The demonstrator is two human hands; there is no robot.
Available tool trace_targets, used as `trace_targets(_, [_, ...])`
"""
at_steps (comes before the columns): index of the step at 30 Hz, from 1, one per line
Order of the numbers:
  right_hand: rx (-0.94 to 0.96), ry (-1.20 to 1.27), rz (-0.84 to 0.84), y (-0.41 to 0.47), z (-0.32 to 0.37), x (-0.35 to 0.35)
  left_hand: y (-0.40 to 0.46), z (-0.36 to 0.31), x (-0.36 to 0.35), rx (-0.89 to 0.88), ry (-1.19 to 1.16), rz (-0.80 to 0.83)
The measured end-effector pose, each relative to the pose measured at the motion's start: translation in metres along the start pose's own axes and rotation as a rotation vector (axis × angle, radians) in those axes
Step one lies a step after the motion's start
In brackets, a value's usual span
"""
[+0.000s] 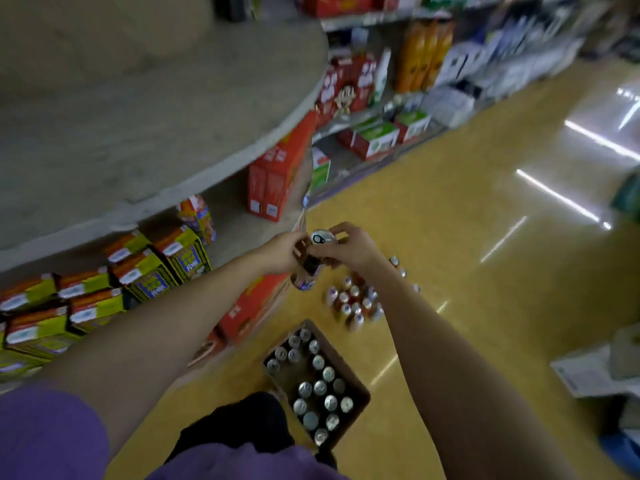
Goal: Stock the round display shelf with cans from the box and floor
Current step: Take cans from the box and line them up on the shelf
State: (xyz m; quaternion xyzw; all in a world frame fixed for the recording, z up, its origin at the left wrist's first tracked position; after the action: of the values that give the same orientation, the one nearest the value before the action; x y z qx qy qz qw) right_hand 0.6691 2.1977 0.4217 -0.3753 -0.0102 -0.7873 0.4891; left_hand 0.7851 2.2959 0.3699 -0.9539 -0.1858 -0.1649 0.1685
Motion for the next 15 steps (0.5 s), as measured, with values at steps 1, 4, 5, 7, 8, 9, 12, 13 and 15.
trace_targets(1, [0.03,0.063,0.045,-0.005,0.011,0.005,-0.009,-0.013,0.009,-0.013,-0.006,-0.017])
trace_targets(4, [0.135,0.163,0.153,-0.02,0.047,0.014,-0.036,-0.041,0.039,-0.021,0.003,-0.085])
trace_targets(5, [0.146,0.138,0.17,-0.021,0.054,0.015,-0.046,-0.048,0.051,-0.03,0.003,-0.116])
trace_targets(7, [0.158,0.032,0.176,-0.02,0.068,0.016,-0.065,-0.059,0.075,-0.044,-0.032,-0.171])
trace_targets(8, [0.172,-0.042,0.166,-0.015,0.074,0.015,-0.074,-0.064,0.087,-0.04,-0.06,-0.196])
trace_targets(9, [0.193,-0.119,0.158,-0.012,0.082,0.012,-0.084,-0.071,0.098,-0.046,-0.098,-0.222])
trace_targets(12, [0.267,-0.234,0.189,-0.011,0.112,-0.007,-0.11,-0.088,0.131,-0.031,-0.126,-0.295])
trace_targets(13, [0.296,-0.239,0.205,-0.011,0.122,-0.014,-0.119,-0.09,0.143,-0.022,-0.127,-0.327])
trace_targets(15, [0.379,-0.257,0.231,-0.011,0.148,-0.028,-0.136,-0.096,0.167,-0.009,-0.158,-0.371])
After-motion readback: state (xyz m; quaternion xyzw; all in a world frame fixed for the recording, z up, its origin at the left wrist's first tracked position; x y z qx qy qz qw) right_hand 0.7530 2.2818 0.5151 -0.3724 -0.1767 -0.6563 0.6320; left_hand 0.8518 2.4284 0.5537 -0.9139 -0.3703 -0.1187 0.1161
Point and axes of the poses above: each hand's wrist, its own y-axis towards the middle knuckle, its own x-axis out of the back of the hand, z = x × y, the point moved 6 cm from there along y, towards the middle knuckle, and after that the axes turned 12 degrees about -y, right-handed, at the moved point
